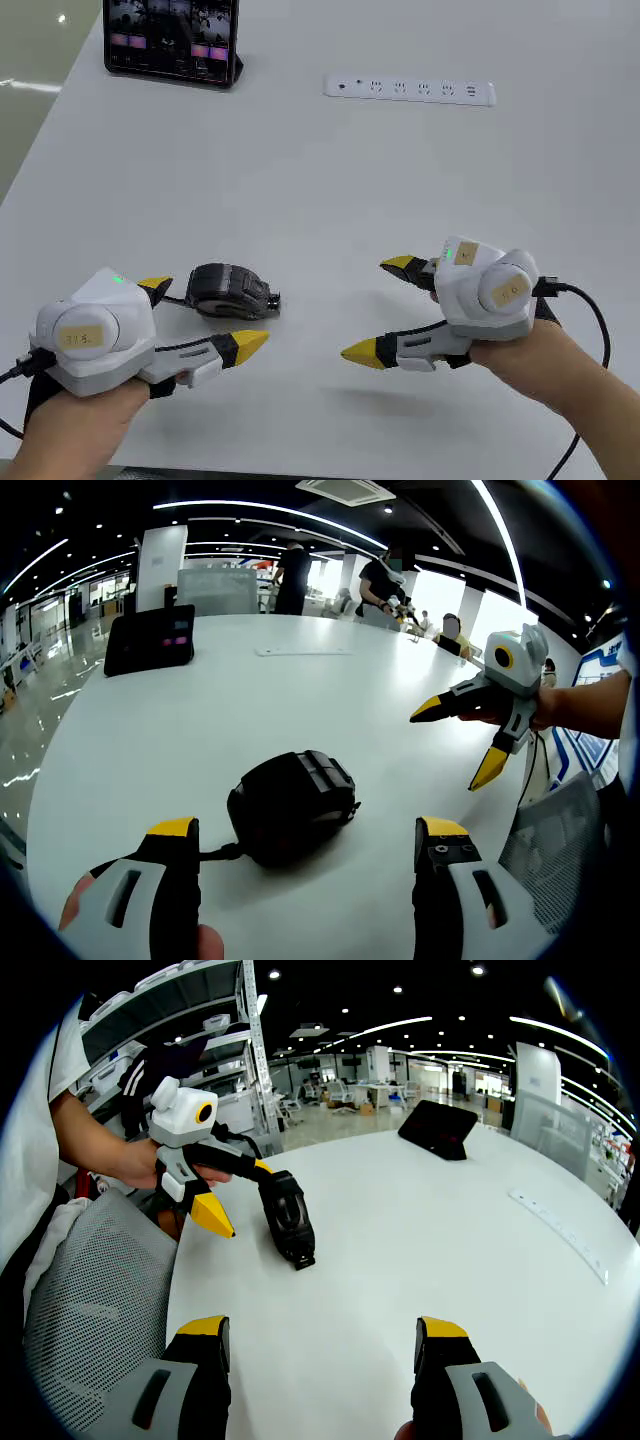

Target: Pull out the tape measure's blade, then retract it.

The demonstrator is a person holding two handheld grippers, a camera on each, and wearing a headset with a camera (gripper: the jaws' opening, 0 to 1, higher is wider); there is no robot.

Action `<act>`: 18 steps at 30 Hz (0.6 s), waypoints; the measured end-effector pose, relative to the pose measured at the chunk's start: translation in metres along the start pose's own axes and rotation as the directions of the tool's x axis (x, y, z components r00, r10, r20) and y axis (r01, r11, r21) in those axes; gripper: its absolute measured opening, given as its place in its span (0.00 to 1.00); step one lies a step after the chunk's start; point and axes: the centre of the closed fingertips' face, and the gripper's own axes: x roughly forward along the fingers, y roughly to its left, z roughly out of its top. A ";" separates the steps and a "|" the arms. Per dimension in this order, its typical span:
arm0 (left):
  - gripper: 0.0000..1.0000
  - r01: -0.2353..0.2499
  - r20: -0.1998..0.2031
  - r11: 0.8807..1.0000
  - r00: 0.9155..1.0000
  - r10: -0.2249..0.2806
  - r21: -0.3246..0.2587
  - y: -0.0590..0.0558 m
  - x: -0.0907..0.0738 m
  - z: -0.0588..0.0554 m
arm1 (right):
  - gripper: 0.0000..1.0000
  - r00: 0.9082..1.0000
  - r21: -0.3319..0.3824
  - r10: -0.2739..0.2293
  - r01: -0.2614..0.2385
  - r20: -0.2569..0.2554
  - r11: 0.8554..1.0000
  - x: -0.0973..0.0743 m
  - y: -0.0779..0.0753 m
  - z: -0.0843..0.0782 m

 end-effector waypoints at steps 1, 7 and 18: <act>0.86 0.004 -0.001 1.000 1.000 -0.004 0.003 0.000 -0.001 0.000 | 0.74 1.000 0.001 -0.003 0.003 0.001 1.000 -0.001 0.000 0.000; 0.87 0.019 -0.009 0.999 1.000 -0.019 0.029 0.001 -0.005 -0.002 | 0.76 1.000 0.009 -0.022 0.022 0.010 1.000 -0.007 -0.002 -0.003; 0.90 0.038 -0.027 0.997 0.999 -0.036 0.071 0.005 -0.013 -0.004 | 0.79 0.999 0.014 -0.040 0.039 0.018 0.999 -0.015 -0.002 -0.003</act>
